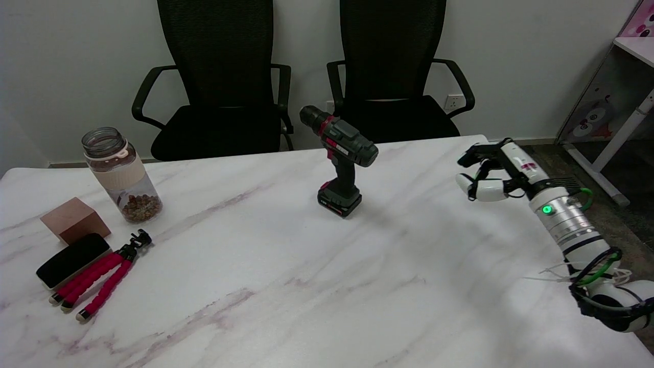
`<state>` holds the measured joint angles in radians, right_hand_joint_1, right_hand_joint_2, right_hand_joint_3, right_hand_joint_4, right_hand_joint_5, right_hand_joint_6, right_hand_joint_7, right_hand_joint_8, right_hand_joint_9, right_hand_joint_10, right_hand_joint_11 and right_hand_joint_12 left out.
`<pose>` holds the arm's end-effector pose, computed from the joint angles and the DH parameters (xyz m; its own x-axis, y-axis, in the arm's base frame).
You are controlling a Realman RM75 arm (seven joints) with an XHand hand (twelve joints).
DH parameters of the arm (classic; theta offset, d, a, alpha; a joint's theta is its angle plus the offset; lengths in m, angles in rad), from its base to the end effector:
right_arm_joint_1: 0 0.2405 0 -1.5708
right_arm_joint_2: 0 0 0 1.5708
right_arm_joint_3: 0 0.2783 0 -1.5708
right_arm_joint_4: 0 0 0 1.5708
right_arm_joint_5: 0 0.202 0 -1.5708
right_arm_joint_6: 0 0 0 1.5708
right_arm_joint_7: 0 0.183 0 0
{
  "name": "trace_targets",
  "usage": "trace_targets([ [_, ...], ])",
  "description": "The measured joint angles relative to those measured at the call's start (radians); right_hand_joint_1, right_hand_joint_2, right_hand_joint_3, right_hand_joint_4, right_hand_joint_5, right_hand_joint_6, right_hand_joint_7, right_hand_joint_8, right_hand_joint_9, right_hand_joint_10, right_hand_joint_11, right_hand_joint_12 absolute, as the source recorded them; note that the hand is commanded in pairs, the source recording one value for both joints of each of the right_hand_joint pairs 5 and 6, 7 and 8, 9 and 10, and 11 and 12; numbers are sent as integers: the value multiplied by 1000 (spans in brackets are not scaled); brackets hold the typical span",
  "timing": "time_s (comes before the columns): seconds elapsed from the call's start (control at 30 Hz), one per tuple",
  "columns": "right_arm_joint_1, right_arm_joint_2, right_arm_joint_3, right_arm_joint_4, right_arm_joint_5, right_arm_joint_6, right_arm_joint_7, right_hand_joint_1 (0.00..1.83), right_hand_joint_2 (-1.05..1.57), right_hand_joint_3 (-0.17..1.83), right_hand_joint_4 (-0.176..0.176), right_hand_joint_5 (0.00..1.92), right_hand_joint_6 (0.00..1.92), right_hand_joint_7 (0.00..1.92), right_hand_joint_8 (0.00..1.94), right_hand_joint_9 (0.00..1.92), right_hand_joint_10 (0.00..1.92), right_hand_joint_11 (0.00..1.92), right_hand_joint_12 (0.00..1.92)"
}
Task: Pick up the power screwdriver.
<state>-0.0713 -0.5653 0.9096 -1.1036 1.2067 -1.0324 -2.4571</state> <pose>-0.2679 -0.3002 0.5127 0.7727 0.2077 0.5999 -0.6090 -0.0242 0.7928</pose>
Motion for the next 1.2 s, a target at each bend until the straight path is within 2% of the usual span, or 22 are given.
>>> trace_targets([
  [0.53, 105, -136, -37, -35, -69, 127, -39, 916, 626, 923, -176, 848, 848, 848, 848, 682, 682, 1001, 1001],
  [1.2, 256, -234, -131, -14, -96, 180, -33, 912, 595, 955, -176, 861, 861, 861, 861, 668, 668, 973, 973],
])
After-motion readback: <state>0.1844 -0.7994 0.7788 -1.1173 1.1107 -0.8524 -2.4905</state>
